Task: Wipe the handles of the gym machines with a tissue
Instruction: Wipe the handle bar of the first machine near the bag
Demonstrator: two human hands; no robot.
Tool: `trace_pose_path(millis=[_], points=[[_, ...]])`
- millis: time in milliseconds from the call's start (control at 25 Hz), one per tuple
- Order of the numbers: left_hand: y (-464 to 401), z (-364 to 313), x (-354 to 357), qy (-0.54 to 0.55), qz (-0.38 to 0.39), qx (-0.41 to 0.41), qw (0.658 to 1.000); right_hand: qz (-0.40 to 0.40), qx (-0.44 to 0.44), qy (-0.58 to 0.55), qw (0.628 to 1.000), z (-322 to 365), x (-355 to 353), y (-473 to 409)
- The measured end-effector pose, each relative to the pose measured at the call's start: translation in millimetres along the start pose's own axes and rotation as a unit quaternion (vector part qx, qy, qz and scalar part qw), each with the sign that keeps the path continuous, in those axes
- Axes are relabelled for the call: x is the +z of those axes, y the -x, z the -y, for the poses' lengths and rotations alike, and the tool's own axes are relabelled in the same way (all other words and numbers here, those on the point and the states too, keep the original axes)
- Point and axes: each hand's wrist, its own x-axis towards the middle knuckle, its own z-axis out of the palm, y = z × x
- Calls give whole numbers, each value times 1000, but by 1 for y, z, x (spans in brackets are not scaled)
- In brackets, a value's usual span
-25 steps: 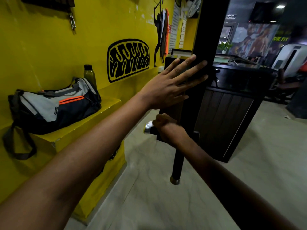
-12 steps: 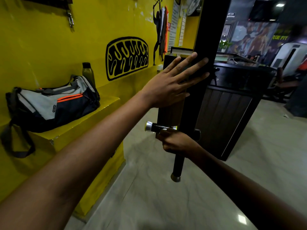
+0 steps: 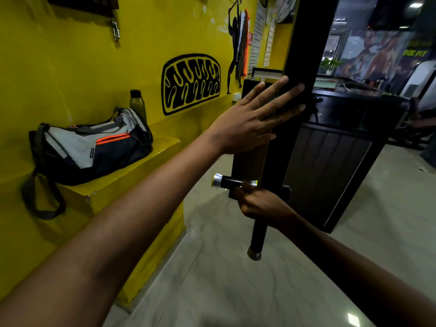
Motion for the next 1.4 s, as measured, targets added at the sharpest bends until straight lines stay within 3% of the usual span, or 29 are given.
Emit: trace_pose_path(millis=[160, 280, 480, 680, 880, 1000, 1120, 1240, 1400], points=[[1, 1, 2, -14, 5, 1, 1000, -60, -90, 118, 987, 7, 7, -15], [1, 0, 1, -11, 10, -2, 1000, -80, -104, 175, 976, 14, 21, -39], [1, 0, 3, 1, 8, 0, 1000, -95, -70, 20, 993, 16, 13, -48], [1, -3, 2, 22, 16, 1, 1000, -62, 43, -100, 992, 5, -10, -36], [23, -5, -2, 84, 51, -24, 995, 4, 97, -115, 989, -4, -33, -6], [60, -21, -14, 211, 50, -107, 970, 23, 134, -192, 972, -13, -53, 25], [96, -50, -21, 331, 80, -177, 923, 35, 181, -153, 971, -23, -69, 60], [112, -90, -22, 416, 143, -194, 877, 91, 280, -118, 948, -30, -89, 91], [97, -141, -25, 463, 150, -212, 848, 113, 345, -84, 928, -35, -107, 134]])
